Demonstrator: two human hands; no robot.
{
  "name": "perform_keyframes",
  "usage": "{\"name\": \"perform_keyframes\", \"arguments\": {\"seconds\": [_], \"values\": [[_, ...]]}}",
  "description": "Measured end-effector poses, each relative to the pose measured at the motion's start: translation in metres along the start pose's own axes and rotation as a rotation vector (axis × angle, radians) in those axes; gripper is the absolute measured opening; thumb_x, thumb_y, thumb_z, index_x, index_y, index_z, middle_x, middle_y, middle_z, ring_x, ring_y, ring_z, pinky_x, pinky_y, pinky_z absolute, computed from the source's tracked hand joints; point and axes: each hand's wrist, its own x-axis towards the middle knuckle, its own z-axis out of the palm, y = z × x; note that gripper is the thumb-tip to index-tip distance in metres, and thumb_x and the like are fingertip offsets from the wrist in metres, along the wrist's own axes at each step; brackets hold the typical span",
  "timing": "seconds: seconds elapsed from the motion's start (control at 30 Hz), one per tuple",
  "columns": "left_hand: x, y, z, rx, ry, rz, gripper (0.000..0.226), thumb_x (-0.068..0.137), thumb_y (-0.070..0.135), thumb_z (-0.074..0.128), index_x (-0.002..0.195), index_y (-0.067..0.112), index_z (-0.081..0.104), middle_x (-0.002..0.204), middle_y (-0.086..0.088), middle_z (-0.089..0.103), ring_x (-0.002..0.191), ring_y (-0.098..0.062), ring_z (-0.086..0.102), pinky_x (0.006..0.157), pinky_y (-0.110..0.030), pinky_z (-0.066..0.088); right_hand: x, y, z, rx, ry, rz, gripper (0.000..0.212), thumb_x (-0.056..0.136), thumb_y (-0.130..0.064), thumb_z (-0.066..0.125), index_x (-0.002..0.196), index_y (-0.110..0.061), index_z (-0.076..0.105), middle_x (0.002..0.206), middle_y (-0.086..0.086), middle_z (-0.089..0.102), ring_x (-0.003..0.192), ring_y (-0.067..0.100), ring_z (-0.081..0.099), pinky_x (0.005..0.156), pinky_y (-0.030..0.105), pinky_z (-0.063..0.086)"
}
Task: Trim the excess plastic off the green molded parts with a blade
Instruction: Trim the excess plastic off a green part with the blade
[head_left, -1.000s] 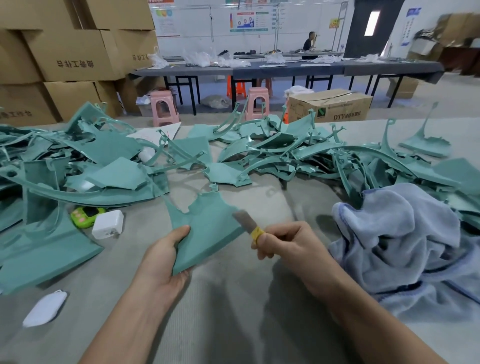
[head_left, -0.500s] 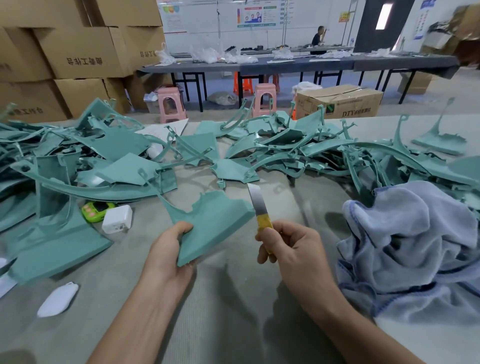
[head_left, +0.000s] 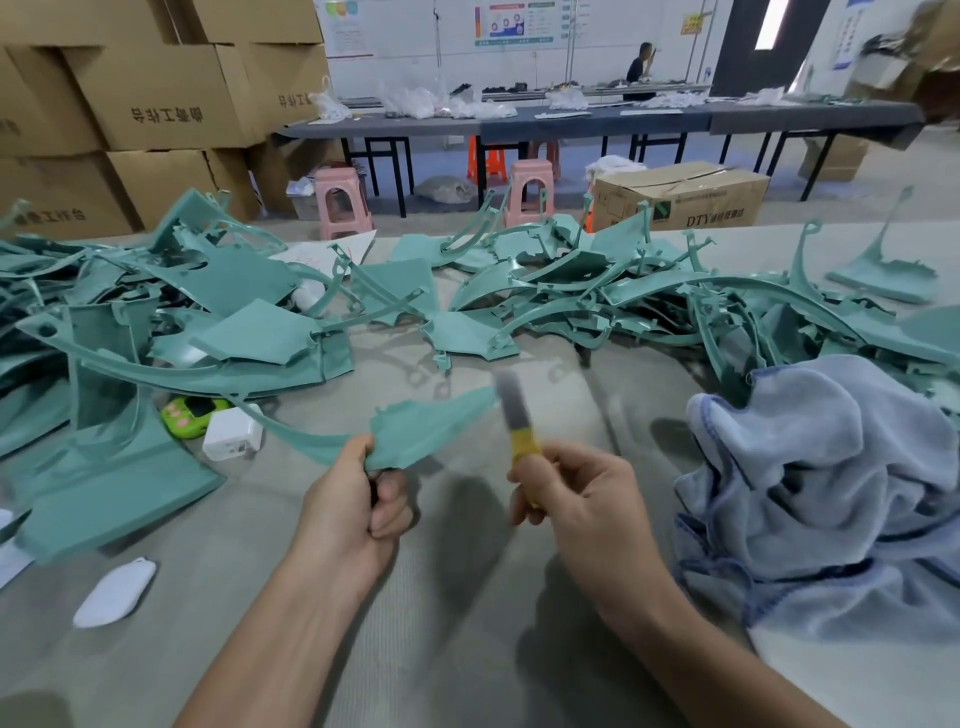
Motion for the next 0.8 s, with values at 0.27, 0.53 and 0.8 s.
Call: {"name": "perform_keyframes", "arguments": {"seconds": [0.27,0.53,0.8], "values": [[-0.005,-0.003,0.004,-0.161,-0.125,-0.188,0.042,0.093,0.027,0.055,0.054,0.018,0.042,0.043,0.001,0.032,0.024,-0.007,0.018,0.028,-0.014,0.011,-0.012,0.012,0.018,-0.509,-0.205,-0.157,0.023,0.094,-0.036,0.057,0.072,-0.032,0.056,0.062,-0.008,0.056,0.059,0.011,0.049,0.058,0.029,0.04],[-0.001,-0.002,0.005,-0.175,-0.105,-0.199,0.042,0.101,0.023,0.043,0.06,0.02,0.031,0.041,0.004,0.032,0.023,-0.005,0.018,0.025,-0.015,0.011,0.001,0.01,0.008,-0.498,0.056,-0.131,0.027,0.102,-0.035,0.055,0.076,-0.034,0.058,0.067,-0.011,0.061,0.058,0.006,0.053,0.053,0.021,0.04],[-0.003,0.001,0.002,-0.222,-0.134,-0.246,0.049,0.099,0.023,0.045,0.05,0.019,0.036,0.041,0.004,0.031,0.022,-0.006,0.019,0.027,-0.017,0.009,0.021,0.016,-0.006,-0.701,0.224,0.019,0.035,0.106,-0.038,0.045,0.081,-0.019,0.058,0.066,-0.004,0.062,0.061,0.015,0.058,0.056,0.037,0.047]]}}
